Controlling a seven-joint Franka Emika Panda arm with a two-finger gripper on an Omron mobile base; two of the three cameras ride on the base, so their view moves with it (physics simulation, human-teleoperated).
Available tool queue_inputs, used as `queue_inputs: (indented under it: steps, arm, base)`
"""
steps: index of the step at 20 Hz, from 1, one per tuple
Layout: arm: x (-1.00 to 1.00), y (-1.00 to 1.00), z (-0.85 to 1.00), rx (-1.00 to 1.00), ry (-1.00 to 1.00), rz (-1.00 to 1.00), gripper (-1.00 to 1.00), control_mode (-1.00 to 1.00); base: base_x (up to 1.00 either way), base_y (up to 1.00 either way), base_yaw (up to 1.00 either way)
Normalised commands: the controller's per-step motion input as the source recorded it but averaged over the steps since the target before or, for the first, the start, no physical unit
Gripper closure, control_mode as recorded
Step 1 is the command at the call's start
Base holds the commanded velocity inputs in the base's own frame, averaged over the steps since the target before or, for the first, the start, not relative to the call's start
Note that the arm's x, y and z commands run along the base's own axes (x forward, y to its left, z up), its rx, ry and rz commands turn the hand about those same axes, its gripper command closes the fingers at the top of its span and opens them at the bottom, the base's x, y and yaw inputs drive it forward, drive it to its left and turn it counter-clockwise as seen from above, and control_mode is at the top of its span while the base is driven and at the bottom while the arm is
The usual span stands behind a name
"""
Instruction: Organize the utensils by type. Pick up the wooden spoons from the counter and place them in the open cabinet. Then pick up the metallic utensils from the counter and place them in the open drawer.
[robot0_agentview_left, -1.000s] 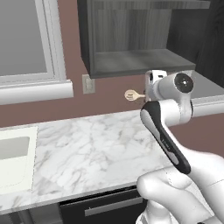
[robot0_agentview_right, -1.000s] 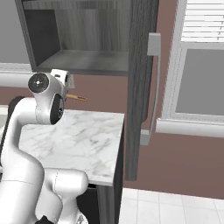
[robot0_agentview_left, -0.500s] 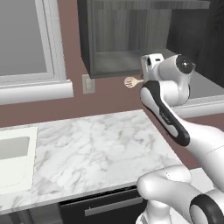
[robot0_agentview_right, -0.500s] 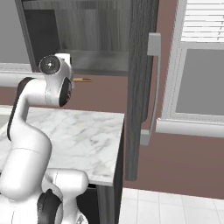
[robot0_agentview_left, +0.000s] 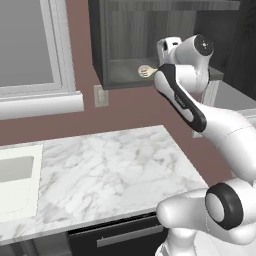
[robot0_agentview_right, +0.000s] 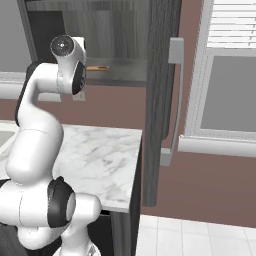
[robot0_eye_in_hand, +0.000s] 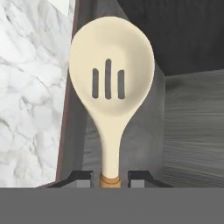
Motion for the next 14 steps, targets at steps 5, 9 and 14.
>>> queue_inputs:
  steps: [5, 9, 14]
  arm:
    - [0.48, 0.0, 0.24, -0.06, -0.17, 0.0, 1.0, -1.0]
    - [0.63, 0.02, -0.03, -0.17, -0.02, 0.0, 1.0, -1.0]
    - [0.55, 0.04, -0.09, -0.04, 0.0, 0.0, 1.0, -1.0]
  base:
    - [0.0, 0.0, 0.0]
    - [0.0, 0.0, 0.0]
    - [0.0, 0.0, 0.0]
